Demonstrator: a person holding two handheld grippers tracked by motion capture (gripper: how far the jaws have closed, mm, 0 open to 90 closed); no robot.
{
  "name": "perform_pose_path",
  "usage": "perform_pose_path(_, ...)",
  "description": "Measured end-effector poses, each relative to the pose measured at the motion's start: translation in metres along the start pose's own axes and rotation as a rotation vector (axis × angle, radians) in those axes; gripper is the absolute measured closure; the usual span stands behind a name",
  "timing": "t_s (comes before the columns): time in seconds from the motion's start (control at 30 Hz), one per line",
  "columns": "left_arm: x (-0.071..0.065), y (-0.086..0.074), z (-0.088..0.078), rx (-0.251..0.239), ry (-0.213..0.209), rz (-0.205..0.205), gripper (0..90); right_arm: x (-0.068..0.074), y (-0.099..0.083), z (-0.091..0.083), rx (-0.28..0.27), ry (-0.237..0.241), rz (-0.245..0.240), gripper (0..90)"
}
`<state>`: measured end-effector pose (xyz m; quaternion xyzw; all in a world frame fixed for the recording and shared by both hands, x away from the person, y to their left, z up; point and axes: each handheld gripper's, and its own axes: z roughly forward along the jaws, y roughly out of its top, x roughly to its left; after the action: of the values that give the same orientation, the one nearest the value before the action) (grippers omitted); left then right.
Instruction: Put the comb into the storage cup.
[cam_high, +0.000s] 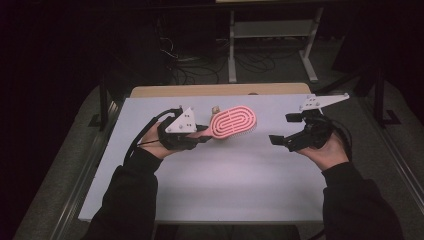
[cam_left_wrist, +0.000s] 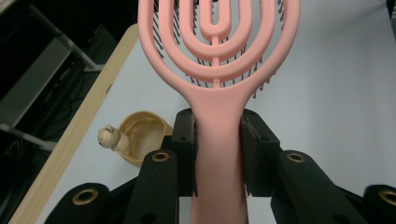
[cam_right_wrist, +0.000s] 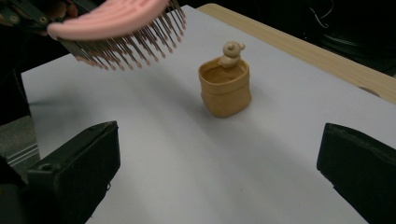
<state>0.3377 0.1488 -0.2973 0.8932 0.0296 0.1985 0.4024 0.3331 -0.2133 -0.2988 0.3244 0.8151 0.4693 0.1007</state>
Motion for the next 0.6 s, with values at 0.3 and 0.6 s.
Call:
perform_pose_path(0.3, -0.001, 0.005, 0.006, -0.022, 0.003, 0.014, 70.3, 0.008, 0.032, 0.002, 0.014, 0.055, -0.019, 0.0)
perform_pose_path(0.6, -0.002, 0.007, 0.007, -0.051, 0.011, 0.019, 70.4, 0.016, 0.047, 0.005, 0.015, 0.124, -0.005, 3.2)
